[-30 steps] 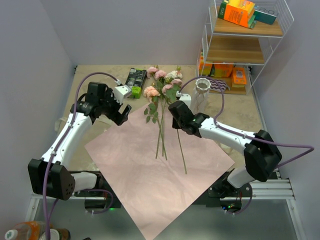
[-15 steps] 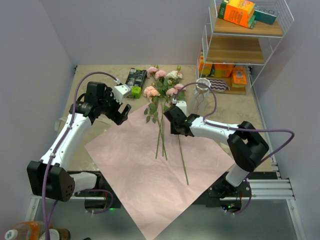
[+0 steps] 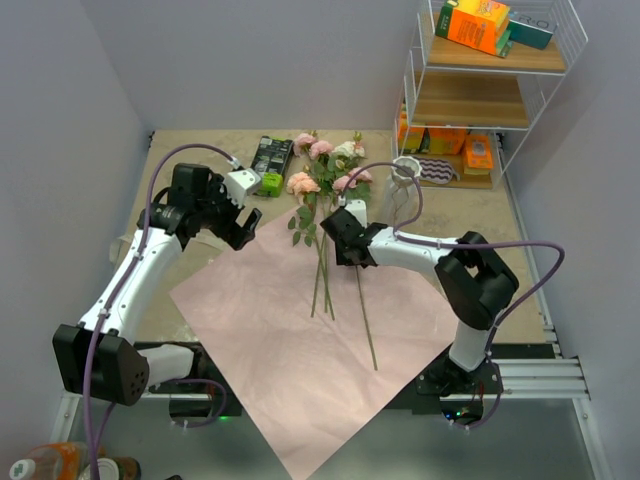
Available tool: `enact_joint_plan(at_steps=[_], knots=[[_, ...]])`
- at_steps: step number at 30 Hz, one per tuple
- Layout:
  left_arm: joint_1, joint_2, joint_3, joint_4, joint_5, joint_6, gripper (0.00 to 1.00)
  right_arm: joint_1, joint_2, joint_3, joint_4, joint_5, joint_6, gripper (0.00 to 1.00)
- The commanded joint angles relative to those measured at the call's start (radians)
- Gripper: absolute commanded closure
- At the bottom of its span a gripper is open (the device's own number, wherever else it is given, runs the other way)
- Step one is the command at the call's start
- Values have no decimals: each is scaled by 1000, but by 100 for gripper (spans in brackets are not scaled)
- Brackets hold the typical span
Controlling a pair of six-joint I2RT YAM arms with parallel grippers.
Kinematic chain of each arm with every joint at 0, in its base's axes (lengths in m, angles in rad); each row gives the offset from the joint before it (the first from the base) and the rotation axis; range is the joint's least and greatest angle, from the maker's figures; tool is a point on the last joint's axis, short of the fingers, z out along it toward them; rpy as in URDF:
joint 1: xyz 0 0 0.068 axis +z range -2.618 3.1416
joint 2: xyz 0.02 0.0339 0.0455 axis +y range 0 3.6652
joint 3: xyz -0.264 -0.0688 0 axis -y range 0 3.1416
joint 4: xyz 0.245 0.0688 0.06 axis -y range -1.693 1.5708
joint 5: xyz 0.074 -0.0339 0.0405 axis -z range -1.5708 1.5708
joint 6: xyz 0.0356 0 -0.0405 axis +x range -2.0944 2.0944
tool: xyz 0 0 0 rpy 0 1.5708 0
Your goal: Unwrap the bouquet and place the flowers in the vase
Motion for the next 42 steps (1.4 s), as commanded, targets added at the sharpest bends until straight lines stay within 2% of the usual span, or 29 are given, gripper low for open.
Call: enact_joint_plan(at_steps=[1, 8, 14, 18, 22, 27, 33, 42], knots=[[4, -30, 6, 6, 8, -8, 1, -34, 68, 33, 34, 24, -24, 54], [6, -38, 14, -11, 11, -15, 1, -56, 100, 16, 109, -27, -36, 58], [6, -33, 44, -20, 16, -18, 1, -59, 85, 21, 133, -64, -45, 71], [6, -32, 64, -34, 14, -17, 1, -59, 66, 31, 141, -81, -48, 81], [6, -36, 66, -35, 17, -14, 1, -59, 30, 48, 143, -88, -48, 100], [19, -32, 64, -29, 36, -20, 1, -59, -53, 88, 144, -90, -54, 100], [56, -1, 144, -54, 108, -51, 1, -59, -205, 157, 160, -62, -103, 100], [99, 30, 227, -80, 198, -78, 1, -59, -381, 330, 270, 25, -329, 100]])
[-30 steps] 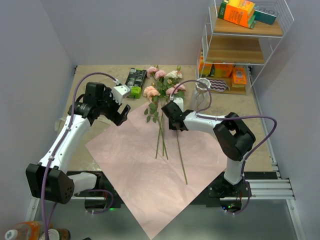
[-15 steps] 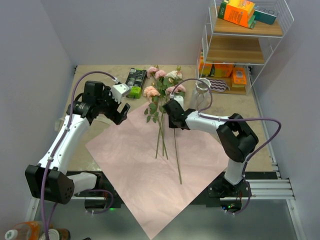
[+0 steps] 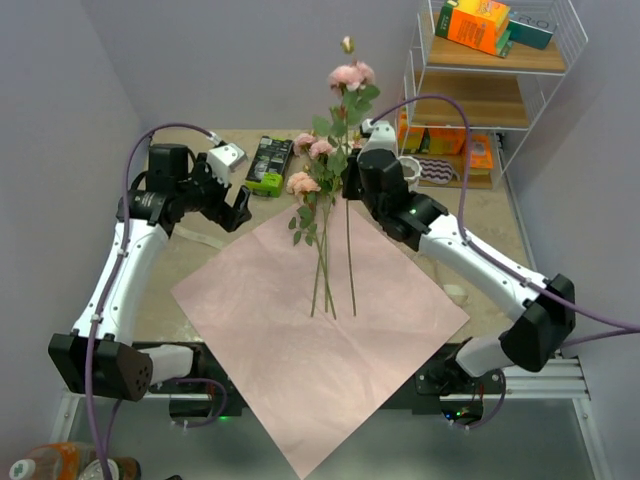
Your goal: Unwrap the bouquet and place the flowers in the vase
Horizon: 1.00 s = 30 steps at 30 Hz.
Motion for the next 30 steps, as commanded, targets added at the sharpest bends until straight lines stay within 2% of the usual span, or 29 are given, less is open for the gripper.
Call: enact_joint_plan(at_steps=[1, 6, 8, 12, 19, 23, 30], knots=[[34, 24, 68, -13, 92, -34, 1, -2, -76, 138, 139, 84, -213, 100], [50, 64, 89, -18, 124, -38, 1, -3, -104, 288, 309, 184, -422, 100], [56, 74, 94, -18, 137, -38, 1, -3, -104, 319, 417, 195, -567, 100], [64, 93, 103, -20, 149, -29, 1, -3, -113, 319, 659, 253, -835, 100], [80, 131, 100, -13, 175, -18, 1, -5, -83, 307, 1004, 273, -1130, 100], [87, 148, 97, -17, 189, -8, 1, -22, -60, 296, 1067, 249, -1175, 100], [91, 154, 103, -27, 204, 17, 1, -80, -47, 218, 1155, 255, -1117, 100]])
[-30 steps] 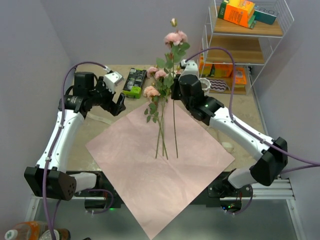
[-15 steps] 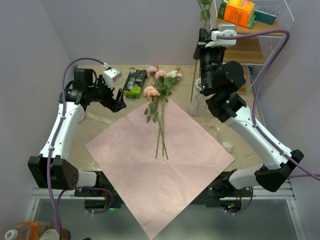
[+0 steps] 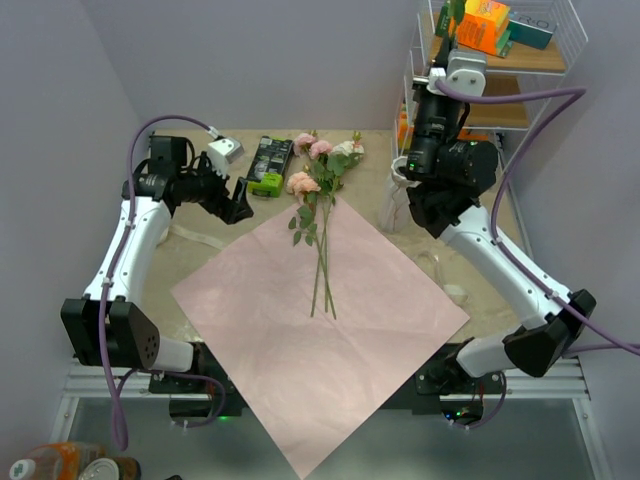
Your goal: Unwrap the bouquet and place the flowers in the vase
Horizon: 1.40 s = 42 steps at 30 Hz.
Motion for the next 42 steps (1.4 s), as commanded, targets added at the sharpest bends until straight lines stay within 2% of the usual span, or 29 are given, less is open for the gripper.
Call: enact_joint_plan(at_steps=[1, 6, 18, 27, 31, 40, 42], knots=[[12, -6, 38, -3, 41, 27, 1, -45, 10, -46, 134, 3, 10, 100], [13, -13, 38, -24, 43, 64, 1, -95, 25, -60, 140, -1, 85, 100], [39, -18, 9, -34, 52, 112, 1, -114, 92, -54, 166, 18, 145, 100], [79, -15, 0, -40, 85, 129, 1, -115, 100, -160, 177, 133, 192, 100], [81, -10, 0, -41, 90, 130, 1, -114, 45, -249, 119, 131, 283, 100], [82, -23, 6, -47, 87, 116, 1, -115, 17, -226, -182, 87, 404, 100], [82, -36, -1, -47, 87, 110, 1, -117, 2, -233, -234, 78, 410, 95]])
